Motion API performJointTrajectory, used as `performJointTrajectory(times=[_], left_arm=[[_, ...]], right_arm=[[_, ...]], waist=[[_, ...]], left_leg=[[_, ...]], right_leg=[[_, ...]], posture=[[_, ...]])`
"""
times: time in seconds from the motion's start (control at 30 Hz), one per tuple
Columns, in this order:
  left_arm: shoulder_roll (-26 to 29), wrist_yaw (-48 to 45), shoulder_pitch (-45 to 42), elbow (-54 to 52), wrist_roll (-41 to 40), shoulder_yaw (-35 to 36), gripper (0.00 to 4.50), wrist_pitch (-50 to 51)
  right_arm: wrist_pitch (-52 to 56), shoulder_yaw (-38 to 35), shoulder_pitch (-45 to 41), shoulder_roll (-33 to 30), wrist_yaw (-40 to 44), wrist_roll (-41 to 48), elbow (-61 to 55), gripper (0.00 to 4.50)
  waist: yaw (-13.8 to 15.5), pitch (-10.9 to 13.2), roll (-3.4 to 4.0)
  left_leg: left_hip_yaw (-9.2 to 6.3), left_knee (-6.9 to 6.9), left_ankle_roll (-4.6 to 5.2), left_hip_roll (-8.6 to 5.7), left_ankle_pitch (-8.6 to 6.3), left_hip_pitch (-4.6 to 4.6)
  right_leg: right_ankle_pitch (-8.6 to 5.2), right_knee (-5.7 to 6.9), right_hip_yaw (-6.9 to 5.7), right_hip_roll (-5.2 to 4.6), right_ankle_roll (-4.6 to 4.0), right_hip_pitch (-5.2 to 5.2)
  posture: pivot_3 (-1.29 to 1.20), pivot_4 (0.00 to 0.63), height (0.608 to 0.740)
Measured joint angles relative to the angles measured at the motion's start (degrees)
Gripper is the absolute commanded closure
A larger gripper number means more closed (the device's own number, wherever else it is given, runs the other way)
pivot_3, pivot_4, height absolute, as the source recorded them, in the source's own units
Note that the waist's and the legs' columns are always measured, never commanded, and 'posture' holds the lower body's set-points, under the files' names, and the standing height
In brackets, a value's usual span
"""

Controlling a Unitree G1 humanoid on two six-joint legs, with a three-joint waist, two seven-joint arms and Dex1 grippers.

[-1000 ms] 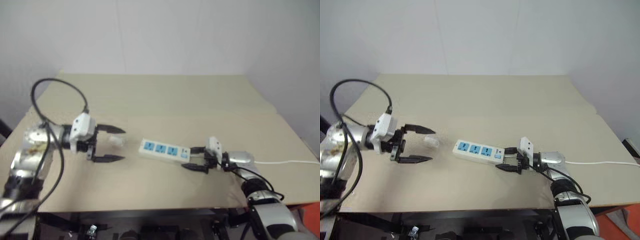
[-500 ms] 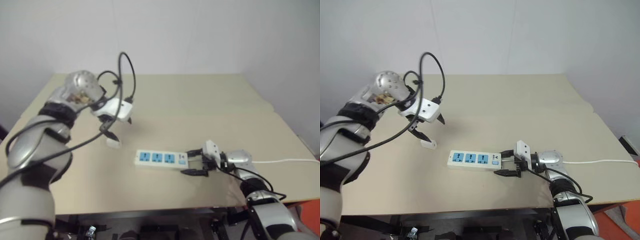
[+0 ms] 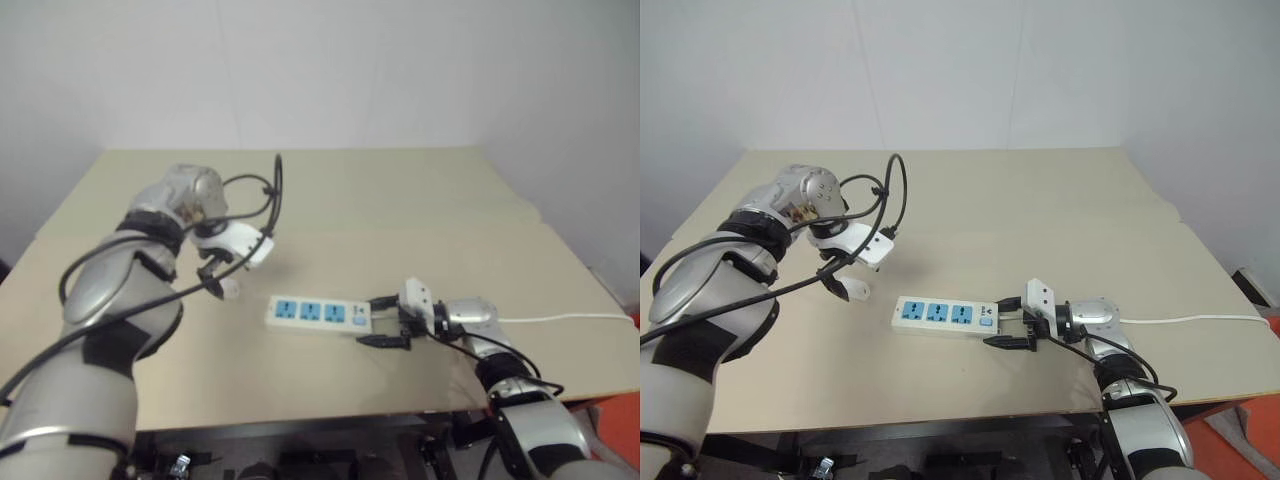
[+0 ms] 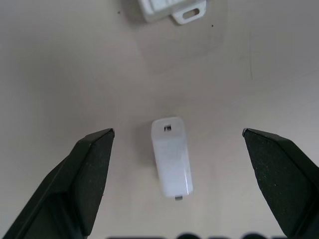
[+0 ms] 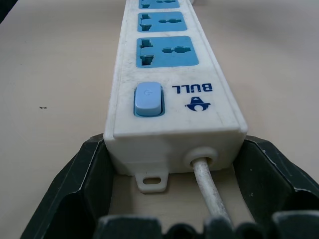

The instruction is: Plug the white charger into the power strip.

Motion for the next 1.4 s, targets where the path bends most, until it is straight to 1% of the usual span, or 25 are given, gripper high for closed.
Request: performJointTrajectory(times=[0.17,0.33,0.63,0.73,0.87,1.03,1.27,1.33,1.4], left_arm=[[-0.41,3.43,1.83,0.26,4.81,0.65,0.00,-0.37],[-1.92,4.72,2.35,0.90,6.49,3.07,0.00,0.05],[-2.89,6.36,2.35,1.90,9.46,4.79,0.00,0.70],[-3.19,6.98,2.36,2.14,10.66,5.04,0.54,0.77],[-3.86,7.82,2.83,2.34,11.04,5.65,1.87,0.93],[-4.02,10.18,2.97,2.50,13.87,5.47,3.50,0.70],[-3.73,10.42,2.99,2.90,13.74,7.75,3.50,-0.62],[-2.97,7.59,2.43,2.76,10.98,11.05,3.50,-1.99],[-1.51,3.83,0.08,2.29,7.17,14.97,3.50,-2.44]], right_arm=[[0.00,0.08,0.01,-0.06,-0.12,0.00,0.00,1.09],[0.01,0.33,0.01,-0.06,-0.39,0.00,-0.21,1.09],[0.17,0.64,0.21,-0.35,-1.09,0.00,-0.83,1.09],[0.29,0.66,0.40,-0.39,-1.51,0.00,-1.14,1.09],[0.66,0.70,0.65,-0.54,-2.18,0.00,-1.65,1.09],[1.08,0.75,0.77,-0.64,-2.26,0.00,-2.05,1.09],[1.10,0.93,0.78,-0.79,-2.68,-0.02,-2.25,1.09],[1.10,0.92,0.80,-0.85,-2.96,-0.02,-2.43,1.09],[1.10,0.93,0.87,-0.99,-3.12,-0.02,-2.73,1.09]], waist=[[0.03,0.00,0.00],[-0.06,0.00,0.00],[-0.03,0.00,0.00],[-0.02,0.00,0.00],[0.01,0.00,0.00],[0.04,0.00,0.00],[0.07,0.00,0.00],[0.04,0.01,-0.02],[0.05,0.02,-0.04]], left_leg=[[-0.01,0.01,0.00,0.00,0.00,0.00],[-0.01,0.00,0.00,0.00,0.00,0.01],[-0.01,0.00,0.00,-0.01,0.00,0.01],[-0.01,0.00,0.00,-0.01,0.00,0.01],[-0.01,0.00,0.00,-0.01,0.00,0.01],[-0.01,0.00,0.00,-0.01,0.00,0.00],[-0.02,0.00,0.00,-0.02,0.00,0.00],[-0.03,0.00,0.00,-0.01,0.00,-0.06],[-0.06,0.00,0.00,-0.01,0.00,-0.13]], right_leg=[[0.00,0.01,-0.01,-0.01,0.00,0.01],[0.00,0.01,-0.02,-0.01,0.00,0.01],[0.00,0.02,-0.02,-0.02,0.00,0.02],[0.01,0.02,-0.02,-0.02,0.00,0.02],[0.01,0.02,-0.02,-0.03,0.00,0.02],[0.01,0.02,-0.02,-0.03,0.01,0.02],[0.01,0.02,-0.04,-0.04,0.01,0.03],[0.01,0.03,-0.07,-0.04,0.00,-0.02],[0.01,0.04,-0.13,-0.04,0.00,-0.05]], posture=[[0.00,0.150,0.740],[0.00,0.150,0.740],[0.00,0.150,0.740],[0.00,0.150,0.740],[0.00,0.150,0.740],[0.00,0.150,0.740],[0.00,0.150,0.740],[0.00,0.150,0.740],[0.00,0.150,0.740]])
